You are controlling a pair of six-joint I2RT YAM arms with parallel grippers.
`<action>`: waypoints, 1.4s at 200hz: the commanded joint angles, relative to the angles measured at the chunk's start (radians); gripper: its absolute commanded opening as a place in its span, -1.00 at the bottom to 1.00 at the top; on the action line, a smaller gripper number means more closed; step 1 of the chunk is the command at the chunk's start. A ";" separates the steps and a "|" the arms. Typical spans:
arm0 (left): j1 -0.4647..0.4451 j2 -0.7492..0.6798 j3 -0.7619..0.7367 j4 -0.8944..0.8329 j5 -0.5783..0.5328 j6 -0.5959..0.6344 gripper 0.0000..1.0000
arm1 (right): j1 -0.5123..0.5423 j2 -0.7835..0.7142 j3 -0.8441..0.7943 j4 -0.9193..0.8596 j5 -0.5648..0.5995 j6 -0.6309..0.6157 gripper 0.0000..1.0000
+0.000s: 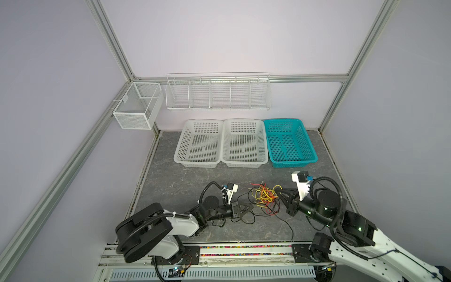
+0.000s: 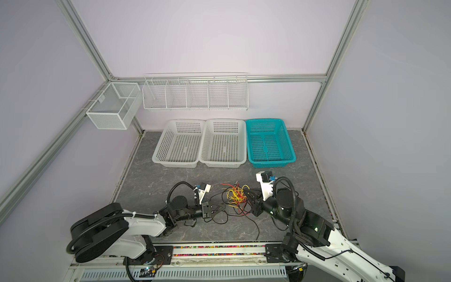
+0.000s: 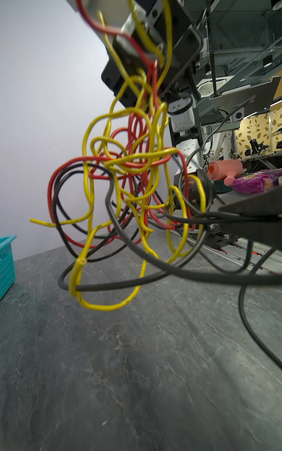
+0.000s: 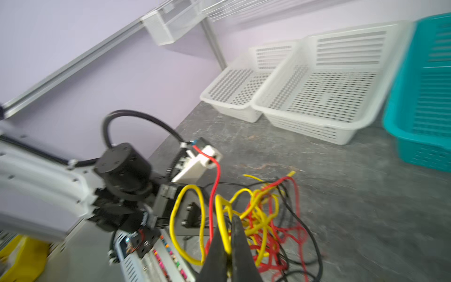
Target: Untangle the cables
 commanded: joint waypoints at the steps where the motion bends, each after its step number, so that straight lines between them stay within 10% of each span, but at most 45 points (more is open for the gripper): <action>1: 0.003 -0.192 0.082 -0.522 -0.058 0.158 -1.00 | -0.018 -0.068 -0.019 -0.146 0.294 0.107 -0.88; 44: 0.091 -0.534 0.154 -1.032 -0.210 0.259 -1.00 | -0.040 -0.065 -0.025 -0.350 0.397 0.220 -0.88; 128: 0.130 -0.679 0.402 -1.400 -0.310 0.385 -1.00 | -0.063 0.131 -0.113 -0.268 0.139 0.167 -0.81; 212: 0.130 -0.594 0.654 -1.436 -0.185 0.438 -1.00 | -0.062 0.240 0.011 -0.078 -0.122 -0.108 0.39; 280: 0.130 -0.547 0.649 -1.292 -0.108 0.385 -1.00 | 0.021 0.467 0.044 0.325 -0.358 -0.203 0.48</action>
